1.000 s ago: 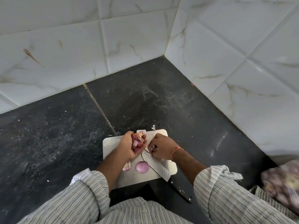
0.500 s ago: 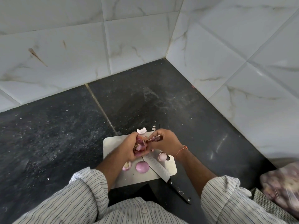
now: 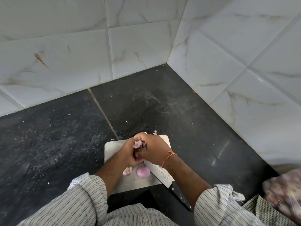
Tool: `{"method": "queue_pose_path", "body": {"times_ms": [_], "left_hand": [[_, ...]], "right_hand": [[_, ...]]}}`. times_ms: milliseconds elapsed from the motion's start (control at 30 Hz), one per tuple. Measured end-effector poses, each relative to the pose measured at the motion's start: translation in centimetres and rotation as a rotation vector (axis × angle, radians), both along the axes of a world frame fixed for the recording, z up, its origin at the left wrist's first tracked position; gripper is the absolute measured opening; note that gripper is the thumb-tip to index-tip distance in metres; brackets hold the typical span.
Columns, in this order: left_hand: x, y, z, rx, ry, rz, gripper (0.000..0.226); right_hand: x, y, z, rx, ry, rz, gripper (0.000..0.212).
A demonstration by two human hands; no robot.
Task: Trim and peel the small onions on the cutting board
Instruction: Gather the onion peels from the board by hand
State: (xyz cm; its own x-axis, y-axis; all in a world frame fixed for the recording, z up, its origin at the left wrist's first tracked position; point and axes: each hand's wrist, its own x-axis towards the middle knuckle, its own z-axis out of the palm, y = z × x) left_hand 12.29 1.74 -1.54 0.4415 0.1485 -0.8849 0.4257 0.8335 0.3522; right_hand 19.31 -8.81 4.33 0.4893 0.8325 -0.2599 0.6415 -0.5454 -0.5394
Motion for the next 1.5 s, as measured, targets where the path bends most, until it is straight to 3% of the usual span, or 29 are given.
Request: {"method": "queue_pose_path", "body": {"times_ms": [233,433,533,667,767,1000,1100,1267,1400,1500], "left_hand": [[0.1,0.1,-0.5,-0.07,-0.08,0.027,0.039],[1.0,-0.2,-0.4,-0.138,-0.135,0.042,0.044],[0.9,-0.4,-0.5,-0.16,-0.165,0.04,0.042],[0.9,-0.2,-0.4,-0.12,-0.204,-0.031,0.038],[0.8,-0.2,-0.6,-0.126,-0.212,-0.035,0.036],[0.8,0.4,-1.0,-0.125,-0.177,-0.002,0.039],[0.8,0.5,-1.0,-0.114,-0.169,0.0,0.04],[0.8,0.2,-1.0,-0.136,-0.155,-0.014,0.042],[1.1,-0.3,-0.9,-0.136,-0.18,-0.055,0.043],[1.1,-0.6,-0.3,-0.1,-0.183,-0.095,0.038]], "right_hand": [[0.2,-0.5,0.2,0.073,0.0,-0.026,0.049],[1.4,-3.3,0.5,0.3,-0.045,-0.257,0.021],[3.1,-5.8,-1.1,0.111,-0.063,-0.394,0.009],[3.4,-8.6,-4.0,-0.284,-0.011,-0.24,0.028],[2.1,-9.4,-5.2,-0.332,0.011,-0.205,0.038],[2.4,-9.4,-5.9,-0.344,-0.018,-0.231,0.034],[2.7,-9.4,-5.8,-0.245,0.034,-0.318,0.023],[2.0,-7.3,-2.2,0.209,0.33,-0.584,0.01],[0.8,-4.5,0.9,0.445,0.454,-0.512,0.009],[-0.1,-3.0,1.1,0.405,0.473,-0.456,0.011]]}}
